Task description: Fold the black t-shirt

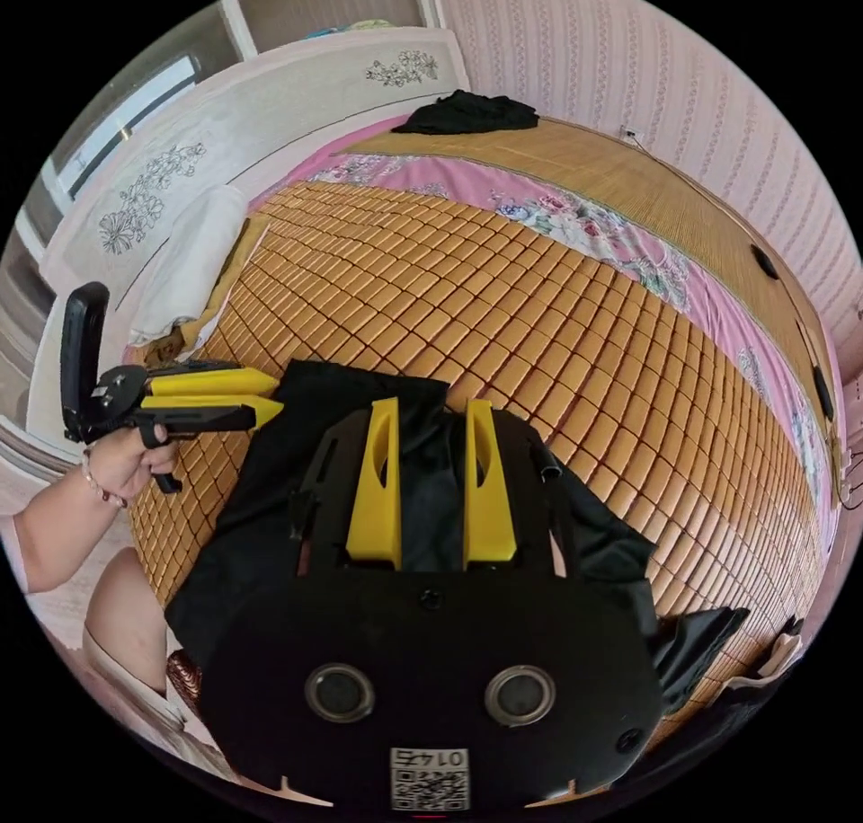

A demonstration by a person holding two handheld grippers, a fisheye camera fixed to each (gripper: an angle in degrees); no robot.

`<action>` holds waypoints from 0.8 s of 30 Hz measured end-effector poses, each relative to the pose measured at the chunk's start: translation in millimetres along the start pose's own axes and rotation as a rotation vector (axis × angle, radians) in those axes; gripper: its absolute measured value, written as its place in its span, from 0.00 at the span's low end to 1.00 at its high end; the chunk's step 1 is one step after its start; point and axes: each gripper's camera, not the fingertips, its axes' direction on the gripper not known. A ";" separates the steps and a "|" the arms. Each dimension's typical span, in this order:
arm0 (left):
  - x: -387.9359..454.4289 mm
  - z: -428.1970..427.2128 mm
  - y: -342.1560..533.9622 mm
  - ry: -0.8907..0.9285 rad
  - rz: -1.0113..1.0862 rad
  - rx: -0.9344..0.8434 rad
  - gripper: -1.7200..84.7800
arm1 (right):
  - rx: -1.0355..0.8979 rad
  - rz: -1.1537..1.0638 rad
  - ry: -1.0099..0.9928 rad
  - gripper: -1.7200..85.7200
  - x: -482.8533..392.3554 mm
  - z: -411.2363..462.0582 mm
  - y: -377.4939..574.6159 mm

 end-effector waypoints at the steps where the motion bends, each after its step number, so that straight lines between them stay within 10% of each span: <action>1: -7.1 10.1 -5.3 -0.001 -0.020 -0.040 0.09 | -0.036 0.035 -0.033 0.11 2.8 13.0 -11.1; 24: -141.4 -83.0 163.9 -0.130 -0.521 0.211 0.01 | -0.056 -0.542 -0.352 0.02 -247.8 97.4 -98.1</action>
